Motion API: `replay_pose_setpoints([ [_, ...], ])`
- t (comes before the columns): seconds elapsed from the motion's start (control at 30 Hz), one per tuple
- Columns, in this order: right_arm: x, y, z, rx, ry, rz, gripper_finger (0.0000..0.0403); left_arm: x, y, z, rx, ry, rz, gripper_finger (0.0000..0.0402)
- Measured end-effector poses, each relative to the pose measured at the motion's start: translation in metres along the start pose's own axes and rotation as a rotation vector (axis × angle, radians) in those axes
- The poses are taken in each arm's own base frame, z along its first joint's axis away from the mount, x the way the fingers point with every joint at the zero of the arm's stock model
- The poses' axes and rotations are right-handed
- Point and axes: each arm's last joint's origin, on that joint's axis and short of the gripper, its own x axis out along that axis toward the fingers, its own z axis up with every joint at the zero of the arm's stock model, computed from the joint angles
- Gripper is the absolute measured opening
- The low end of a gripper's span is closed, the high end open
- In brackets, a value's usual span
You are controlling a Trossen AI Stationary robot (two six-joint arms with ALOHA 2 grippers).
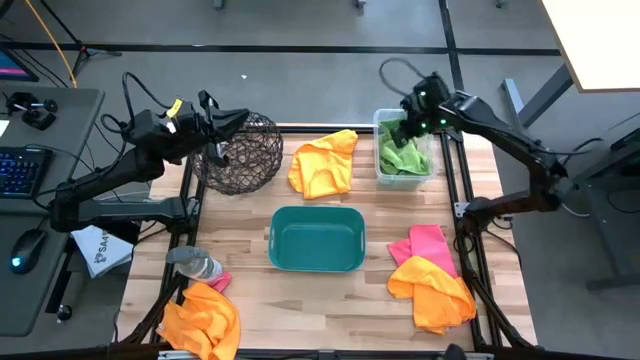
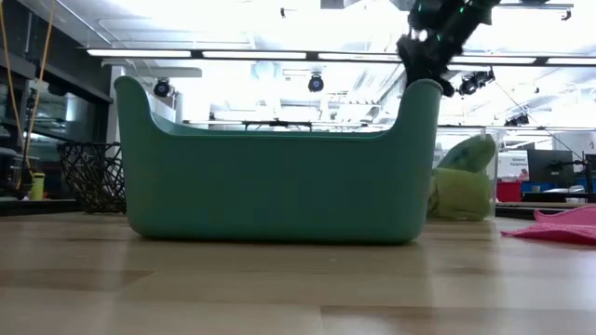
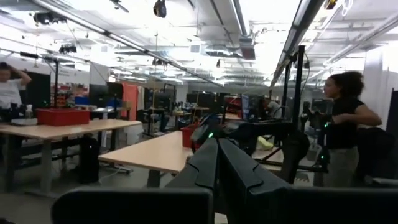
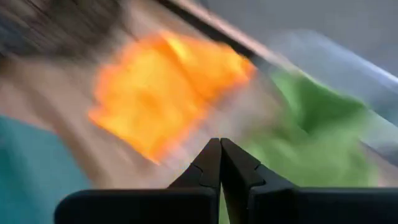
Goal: Sort microfiber towel by color & place in baskets
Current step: Put the top yellow microfiber cloth into the blue bin
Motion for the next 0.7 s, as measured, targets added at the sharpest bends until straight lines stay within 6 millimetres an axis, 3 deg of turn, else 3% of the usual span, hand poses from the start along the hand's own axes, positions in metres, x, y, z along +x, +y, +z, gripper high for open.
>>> replay_pose_setpoints([
  [0.17, -0.008, 0.041, 0.026, 0.034, -0.311, 0.233, 0.0000, -0.002, 0.000, 0.002, 0.025, -0.007, 0.000, 0.0000],
  [0.3, 0.011, 0.076, 0.038, 0.006, -0.441, 0.344, 0.0001, -0.002, 0.000, 0.001, 0.025, -0.005, 0.000, 0.0000],
  [0.47, 0.068, 0.106, 0.025, -0.028, -0.299, 0.389, 0.0038, -0.002, 0.000, -0.001, 0.024, 0.020, 0.003, 0.0000],
  [0.7, 0.152, 0.133, -0.013, -0.228, -0.064, 0.379, 0.0169, -0.002, 0.001, -0.002, 0.015, 0.028, 0.039, 0.0003],
])
